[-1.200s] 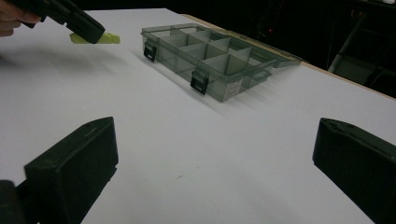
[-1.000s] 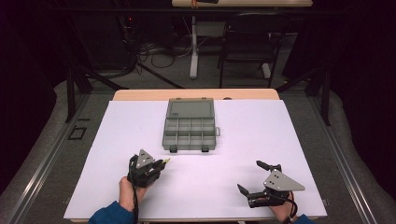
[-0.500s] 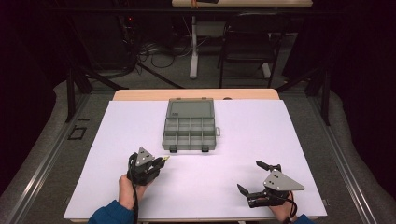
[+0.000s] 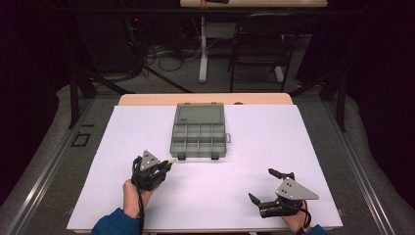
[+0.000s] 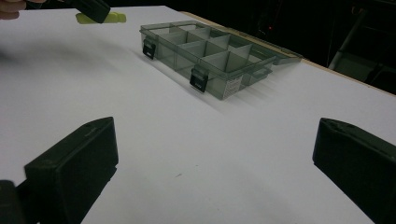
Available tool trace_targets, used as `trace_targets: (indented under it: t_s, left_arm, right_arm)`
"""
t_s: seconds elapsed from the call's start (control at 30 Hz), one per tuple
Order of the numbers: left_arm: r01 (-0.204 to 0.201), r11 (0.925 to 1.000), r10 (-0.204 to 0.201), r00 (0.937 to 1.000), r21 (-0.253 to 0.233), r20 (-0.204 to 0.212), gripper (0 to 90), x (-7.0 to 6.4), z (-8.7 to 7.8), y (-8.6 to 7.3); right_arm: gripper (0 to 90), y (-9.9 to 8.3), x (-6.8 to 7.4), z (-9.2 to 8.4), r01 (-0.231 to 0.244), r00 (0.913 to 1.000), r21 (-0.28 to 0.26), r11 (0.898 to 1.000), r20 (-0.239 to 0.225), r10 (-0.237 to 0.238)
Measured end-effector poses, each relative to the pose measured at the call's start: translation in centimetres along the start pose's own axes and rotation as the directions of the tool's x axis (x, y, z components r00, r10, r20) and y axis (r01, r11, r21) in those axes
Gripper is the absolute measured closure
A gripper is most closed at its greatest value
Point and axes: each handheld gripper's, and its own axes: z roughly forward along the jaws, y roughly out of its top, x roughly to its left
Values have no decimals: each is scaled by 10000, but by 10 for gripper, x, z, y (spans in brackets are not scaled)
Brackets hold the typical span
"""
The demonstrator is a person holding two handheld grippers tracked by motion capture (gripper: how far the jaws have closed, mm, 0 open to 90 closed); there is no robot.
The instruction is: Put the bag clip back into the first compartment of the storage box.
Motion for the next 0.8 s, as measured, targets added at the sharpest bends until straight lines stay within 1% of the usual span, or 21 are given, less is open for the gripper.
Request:
trace_targets:
  t_s: [0.37,0.53,0.6,0.8]
  left_arm:
    - [83,9999,-84,9999,-140,-111,798,4,0,7]
    - [105,9995,-110,9998,-301,-148,798,7,0,13]
    - [53,9996,-58,9998,-285,-178,798,8,1,15]
    - [90,9993,-97,9998,-351,-198,798,10,3,19]
  right_arm:
    - [0,0,0,0,12,10000,7,10000,12,-12]
    - [0,0,0,0,31,10000,5,10000,14,-31]
    - [0,0,0,0,22,10000,20,10000,23,-22]
    - [0,0,0,0,16,10000,2,10000,1,-16]
